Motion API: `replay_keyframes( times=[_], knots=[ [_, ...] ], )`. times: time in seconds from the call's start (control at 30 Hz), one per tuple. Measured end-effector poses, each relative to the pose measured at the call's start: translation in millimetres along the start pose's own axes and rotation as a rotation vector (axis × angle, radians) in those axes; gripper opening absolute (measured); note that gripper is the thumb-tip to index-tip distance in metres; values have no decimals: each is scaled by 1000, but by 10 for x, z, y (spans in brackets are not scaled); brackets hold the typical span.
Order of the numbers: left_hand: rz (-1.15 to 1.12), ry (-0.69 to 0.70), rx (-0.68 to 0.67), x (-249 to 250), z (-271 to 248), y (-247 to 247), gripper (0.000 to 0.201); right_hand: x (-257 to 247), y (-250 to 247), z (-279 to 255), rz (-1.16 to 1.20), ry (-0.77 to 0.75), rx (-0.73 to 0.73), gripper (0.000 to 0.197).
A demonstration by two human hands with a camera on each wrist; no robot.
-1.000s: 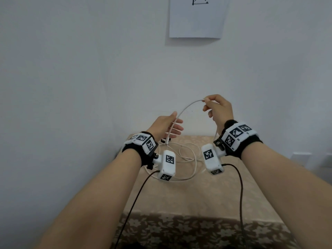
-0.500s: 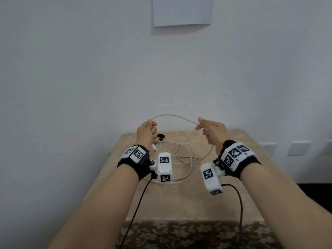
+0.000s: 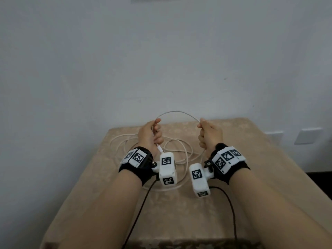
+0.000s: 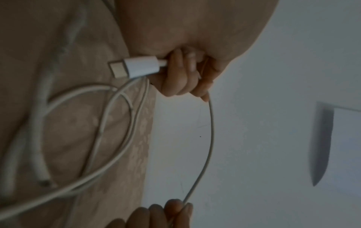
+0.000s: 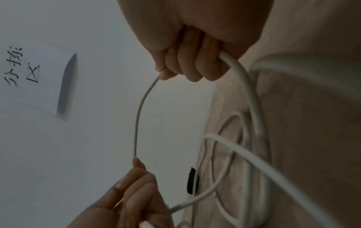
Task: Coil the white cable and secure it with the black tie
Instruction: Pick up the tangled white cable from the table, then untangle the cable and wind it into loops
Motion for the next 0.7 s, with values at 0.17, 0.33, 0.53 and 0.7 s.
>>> replay_keyframes(
  times=[0.17, 0.33, 0.53, 0.7],
  knots=[
    [-77, 115, 6, 201, 166, 230, 28, -297, 225, 136, 147, -56, -58, 30],
    [-170, 235, -20, 385, 380, 410, 29, -548, 495, 314, 147, -132, -161, 32],
    [-173, 270, -46, 437, 614, 326, 27, -434, 536, 563, 135, -182, -209, 32],
    [-121, 147, -194, 513, 591, 382, 23, -470, 490, 687, 192, -188, -251, 31]
  ],
)
Point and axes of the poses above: each hand's wrist, its own z-axis towards the middle knuckle, its own y-axis out of the palm, x = y × z, the point moved 2 cm from there along z, towards the middle knuckle, and after that the axes turned 3 degrees about x, right-handed, at the moved point
